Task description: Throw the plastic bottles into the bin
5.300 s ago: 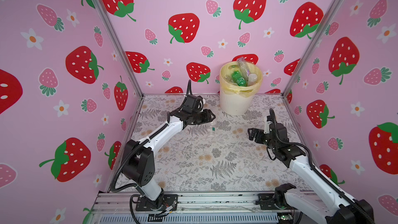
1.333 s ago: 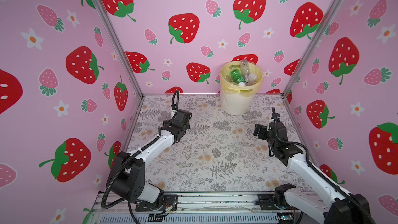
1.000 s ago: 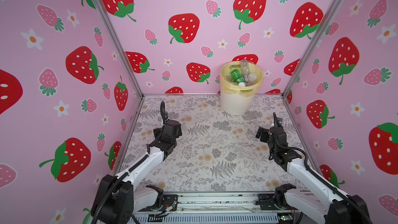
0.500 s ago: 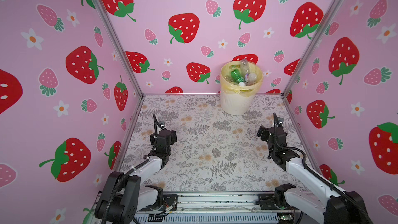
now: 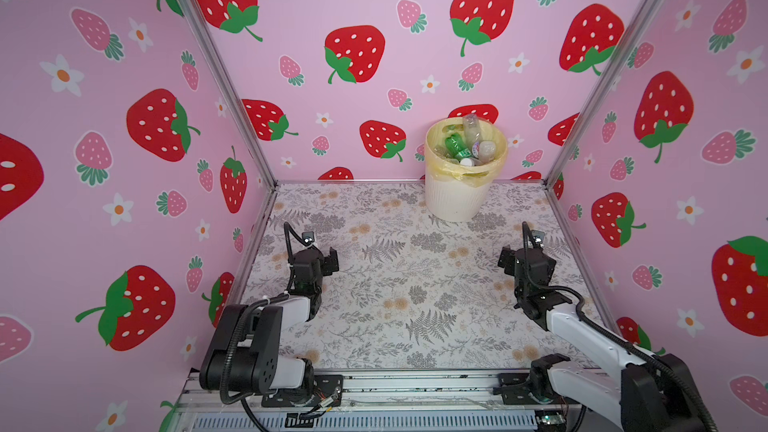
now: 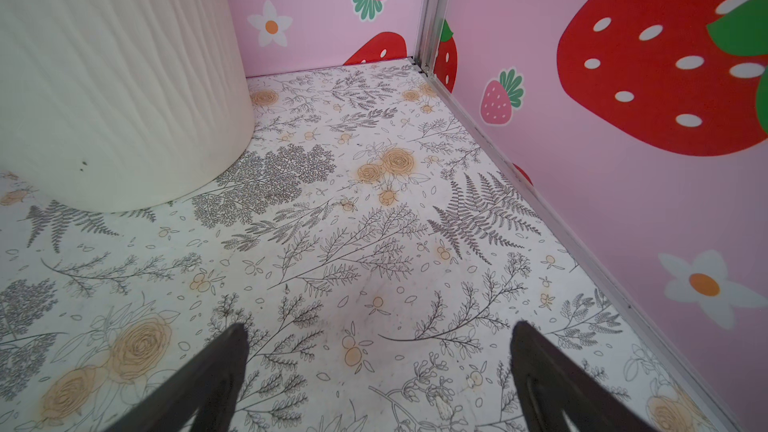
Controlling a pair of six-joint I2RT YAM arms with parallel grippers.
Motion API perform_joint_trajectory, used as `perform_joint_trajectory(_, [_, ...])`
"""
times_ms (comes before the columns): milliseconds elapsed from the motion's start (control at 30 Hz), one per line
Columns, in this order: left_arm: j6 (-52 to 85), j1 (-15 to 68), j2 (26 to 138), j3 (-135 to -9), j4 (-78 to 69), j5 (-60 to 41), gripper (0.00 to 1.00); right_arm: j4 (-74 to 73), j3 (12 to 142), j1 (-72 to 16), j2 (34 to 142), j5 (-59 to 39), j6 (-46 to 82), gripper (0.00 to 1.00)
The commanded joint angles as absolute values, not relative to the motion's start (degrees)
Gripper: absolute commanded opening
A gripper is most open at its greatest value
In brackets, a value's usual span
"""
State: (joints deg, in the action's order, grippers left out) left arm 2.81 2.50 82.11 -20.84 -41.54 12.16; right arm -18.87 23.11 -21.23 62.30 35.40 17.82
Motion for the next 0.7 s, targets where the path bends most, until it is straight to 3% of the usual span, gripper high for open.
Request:
perform_joint_trajectory(0, [4.7, -1.1, 85.8, -22.8, -46.9, 6.1, 0.99, -26.6, 22.2, -20.9, 64.3, 40.5, 14.3, 1.0])
perform_joint_trajectory(133, [3.4, -2.6, 88.5, -25.1, -45.2, -0.4, 0.99, -34.9, 20.9, -20.9, 67.2, 45.6, 11.3, 1.0])
perform_joint_trajectory(433, [2.6, -2.0, 88.7, -25.8, -44.4, -0.4, 0.99, -62.2, 15.8, -17.2, 81.4, 47.3, 6.8, 0.99])
perform_joint_trajectory(667, [2.6, -2.0, 88.7, -25.8, -44.3, -0.4, 0.99, -68.6, 16.2, -14.5, 86.3, 45.9, 6.0, 0.99])
